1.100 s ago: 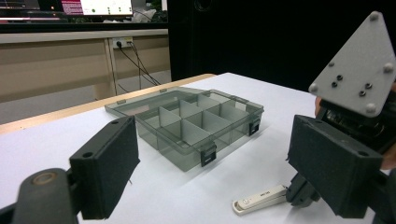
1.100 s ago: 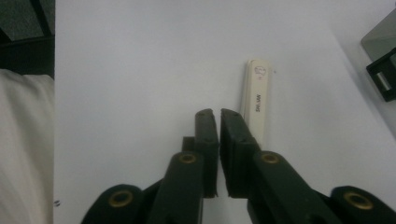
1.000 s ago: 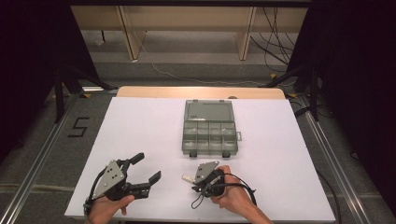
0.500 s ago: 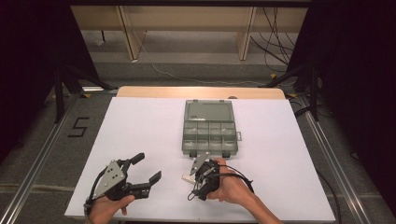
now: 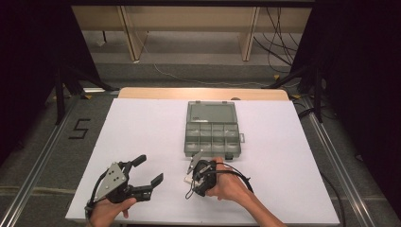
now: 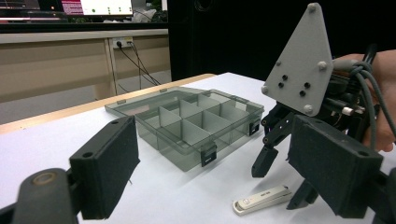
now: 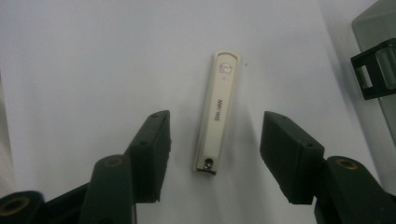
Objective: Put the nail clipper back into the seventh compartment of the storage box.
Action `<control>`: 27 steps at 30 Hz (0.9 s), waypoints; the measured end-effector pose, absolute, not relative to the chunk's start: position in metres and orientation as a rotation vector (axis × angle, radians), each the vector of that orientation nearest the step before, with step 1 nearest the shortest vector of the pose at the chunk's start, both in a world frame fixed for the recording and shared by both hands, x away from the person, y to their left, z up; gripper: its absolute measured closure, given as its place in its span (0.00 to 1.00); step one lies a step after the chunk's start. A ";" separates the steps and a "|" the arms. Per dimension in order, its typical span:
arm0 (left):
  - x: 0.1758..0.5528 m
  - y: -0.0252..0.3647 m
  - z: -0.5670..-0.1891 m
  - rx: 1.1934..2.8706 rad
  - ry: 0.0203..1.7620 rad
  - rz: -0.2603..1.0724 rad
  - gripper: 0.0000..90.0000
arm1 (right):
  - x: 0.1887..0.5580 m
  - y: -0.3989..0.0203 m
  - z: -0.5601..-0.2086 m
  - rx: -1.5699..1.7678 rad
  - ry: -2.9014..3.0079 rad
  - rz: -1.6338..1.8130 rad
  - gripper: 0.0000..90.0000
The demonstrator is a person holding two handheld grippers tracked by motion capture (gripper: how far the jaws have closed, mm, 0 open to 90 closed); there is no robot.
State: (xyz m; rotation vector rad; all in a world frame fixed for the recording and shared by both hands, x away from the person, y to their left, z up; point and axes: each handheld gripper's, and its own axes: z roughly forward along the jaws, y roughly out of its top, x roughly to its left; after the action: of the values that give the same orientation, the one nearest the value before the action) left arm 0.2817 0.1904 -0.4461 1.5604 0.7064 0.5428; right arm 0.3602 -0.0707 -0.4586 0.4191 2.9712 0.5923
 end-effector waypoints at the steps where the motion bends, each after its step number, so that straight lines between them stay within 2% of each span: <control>1: 0.282 0.190 -0.446 1.560 0.707 0.543 0.17 | 0.361 -0.070 -0.459 0.425 2.974 0.591 0.52; 4: 0.282 0.190 -0.446 1.561 0.708 0.543 0.17 | 0.362 -0.068 -0.459 0.422 2.987 0.573 0.59; 11: 0.282 0.191 -0.446 1.561 0.706 0.544 0.17 | 0.364 -0.065 -0.460 0.414 3.007 0.537 0.69; 20: 0.282 0.190 -0.446 1.564 0.706 0.544 0.17 | 0.364 -0.062 -0.462 0.404 3.028 0.488 0.77; 25: 0.282 0.190 -0.446 1.562 0.705 0.545 0.17 | 0.364 -0.059 -0.461 0.423 3.036 0.463 0.86; 27: 0.282 0.191 -0.446 1.562 0.710 0.545 0.17 | 0.364 -0.058 -0.461 0.418 3.028 0.450 0.86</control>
State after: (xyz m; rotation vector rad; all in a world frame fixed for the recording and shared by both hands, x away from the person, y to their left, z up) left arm 0.2820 0.1905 -0.4464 1.5623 0.7100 0.5446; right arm 0.3644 -0.0583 -0.4614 0.4179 3.0280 0.4499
